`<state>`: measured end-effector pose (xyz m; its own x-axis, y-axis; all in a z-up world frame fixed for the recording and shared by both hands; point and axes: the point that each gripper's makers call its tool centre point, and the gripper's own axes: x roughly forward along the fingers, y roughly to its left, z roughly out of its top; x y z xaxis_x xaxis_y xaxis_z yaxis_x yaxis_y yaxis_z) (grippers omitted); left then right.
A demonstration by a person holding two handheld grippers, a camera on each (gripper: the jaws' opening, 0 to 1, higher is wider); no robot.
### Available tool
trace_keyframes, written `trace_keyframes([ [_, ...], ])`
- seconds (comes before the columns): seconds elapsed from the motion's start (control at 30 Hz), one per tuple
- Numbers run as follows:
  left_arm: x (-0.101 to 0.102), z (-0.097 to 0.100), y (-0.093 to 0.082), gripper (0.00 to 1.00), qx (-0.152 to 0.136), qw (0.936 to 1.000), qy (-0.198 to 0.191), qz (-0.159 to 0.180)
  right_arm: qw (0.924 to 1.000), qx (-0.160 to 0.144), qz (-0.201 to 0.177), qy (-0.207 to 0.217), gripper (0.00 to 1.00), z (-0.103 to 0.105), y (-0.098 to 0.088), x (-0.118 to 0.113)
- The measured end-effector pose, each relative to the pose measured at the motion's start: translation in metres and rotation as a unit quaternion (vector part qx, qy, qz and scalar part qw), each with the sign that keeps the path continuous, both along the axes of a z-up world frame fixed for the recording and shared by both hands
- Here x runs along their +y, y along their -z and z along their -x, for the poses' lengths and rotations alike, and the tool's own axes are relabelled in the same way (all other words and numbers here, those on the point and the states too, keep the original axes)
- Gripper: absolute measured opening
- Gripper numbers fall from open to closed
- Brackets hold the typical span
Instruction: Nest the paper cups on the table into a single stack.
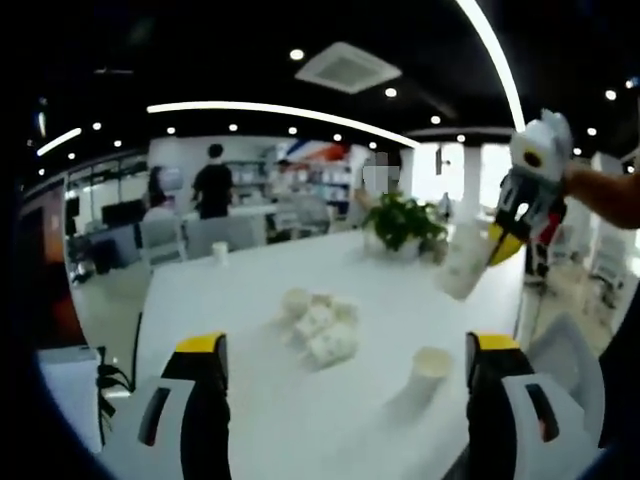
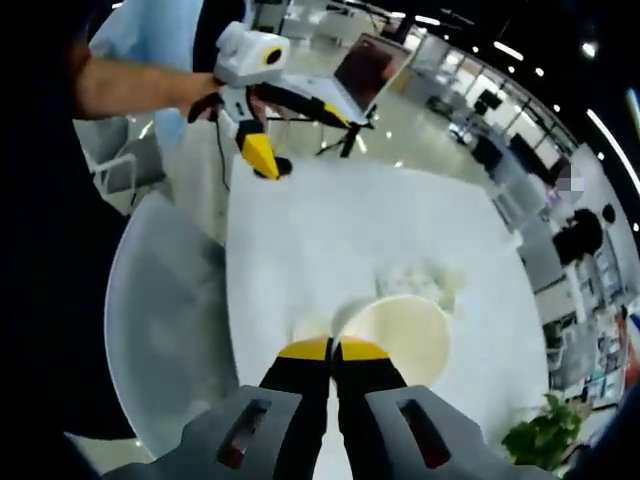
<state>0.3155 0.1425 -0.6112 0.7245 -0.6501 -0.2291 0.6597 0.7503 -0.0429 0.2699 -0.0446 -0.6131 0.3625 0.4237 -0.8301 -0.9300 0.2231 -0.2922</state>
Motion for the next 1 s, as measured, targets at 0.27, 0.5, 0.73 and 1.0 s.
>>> trace_keyframes([
  [0.27, 0.001, 0.003, 0.012, 0.97, 0.005, 0.9997, 0.007, -0.023, 0.9990, 0.002, 0.041, -0.015, 0.00, 0.005, 0.012, -0.003],
  [0.5, -0.002, 0.005, 0.016, 0.98, 0.009, 0.9995, 0.010, -0.030, 0.9981, 0.005, 0.056, -0.025, 0.00, 0.006, 0.017, -0.004],
  [0.73, -0.007, 0.008, 0.025, 0.98, 0.011, 0.9978, 0.031, -0.058, 0.9964, 0.010, 0.074, -0.040, 0.00, 0.010, 0.026, -0.002],
  [1.0, -0.005, -0.002, 0.027, 0.98, 0.033, 0.9972, 0.025, -0.062, 0.9955, 0.015, 0.081, -0.047, 0.00, 0.011, 0.030, 0.001],
])
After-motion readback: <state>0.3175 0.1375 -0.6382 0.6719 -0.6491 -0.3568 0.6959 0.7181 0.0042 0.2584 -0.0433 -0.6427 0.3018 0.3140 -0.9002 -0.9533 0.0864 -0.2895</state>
